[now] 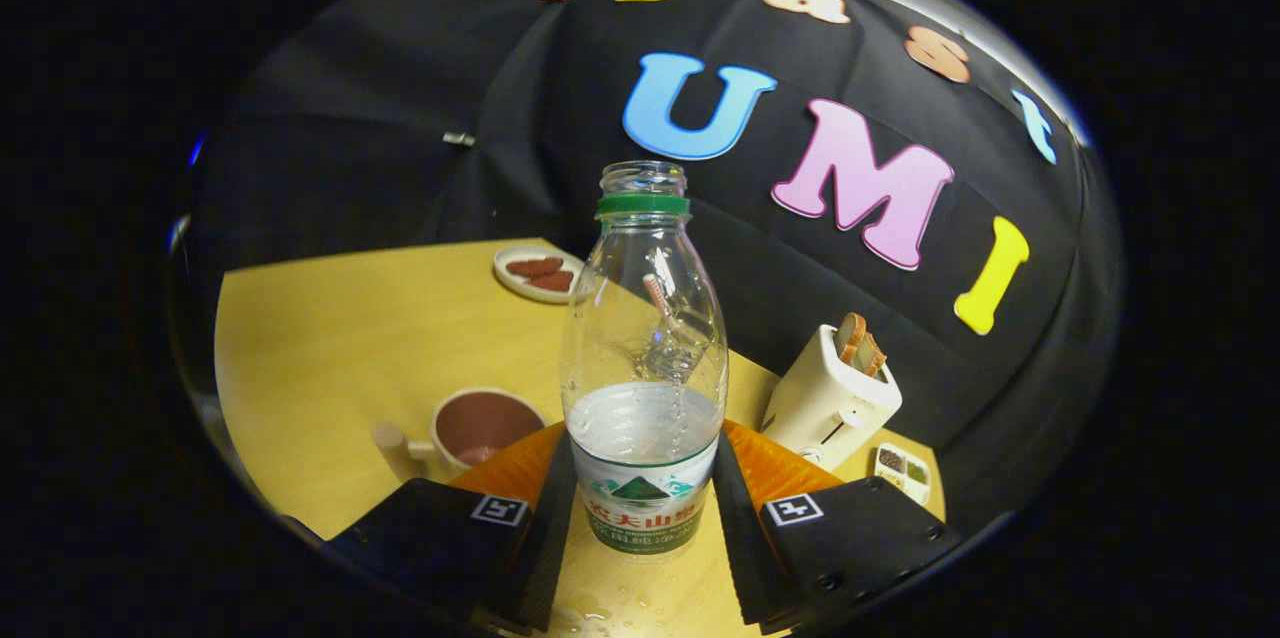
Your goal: Take the bottle from table, then pour the juice into the cup, finally place the bottle on the coaster
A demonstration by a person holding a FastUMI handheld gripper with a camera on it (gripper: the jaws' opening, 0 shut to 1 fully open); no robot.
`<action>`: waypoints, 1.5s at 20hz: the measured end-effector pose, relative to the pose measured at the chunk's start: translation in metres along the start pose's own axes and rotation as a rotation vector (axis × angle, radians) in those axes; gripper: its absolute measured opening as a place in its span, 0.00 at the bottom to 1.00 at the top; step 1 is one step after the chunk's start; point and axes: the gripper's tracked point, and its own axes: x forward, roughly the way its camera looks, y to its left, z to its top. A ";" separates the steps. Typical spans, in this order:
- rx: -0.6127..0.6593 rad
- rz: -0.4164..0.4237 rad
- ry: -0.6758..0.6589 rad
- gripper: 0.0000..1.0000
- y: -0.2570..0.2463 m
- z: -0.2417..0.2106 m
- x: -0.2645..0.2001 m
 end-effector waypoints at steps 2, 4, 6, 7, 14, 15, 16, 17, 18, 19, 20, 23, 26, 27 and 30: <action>0.101 -0.004 -0.036 0.71 -0.017 0.010 0.009; 0.187 -0.018 -0.069 0.70 -0.033 0.011 0.024; 0.233 -0.044 -0.083 0.70 -0.046 0.003 0.041; 0.246 -0.054 -0.088 0.71 -0.050 -0.005 0.051; 0.256 -0.078 -0.094 0.71 -0.053 -0.039 0.099; 0.251 -0.078 -0.093 0.71 -0.052 -0.042 0.100; 0.249 -0.081 -0.091 0.71 -0.053 -0.044 0.102; 0.255 -0.082 -0.089 0.71 -0.054 -0.046 0.104; 0.262 -0.082 -0.086 0.72 -0.055 -0.049 0.107; 0.264 -0.086 -0.084 0.72 -0.056 -0.050 0.109; 0.264 -0.091 -0.082 0.72 -0.057 -0.050 0.111; 0.268 -0.095 -0.076 0.72 -0.056 -0.055 0.111; 0.273 -0.096 -0.061 0.72 -0.055 -0.063 0.110; 0.274 -0.099 -0.073 0.73 -0.055 -0.061 0.110; 0.288 -0.084 -0.068 0.76 -0.053 -0.061 0.110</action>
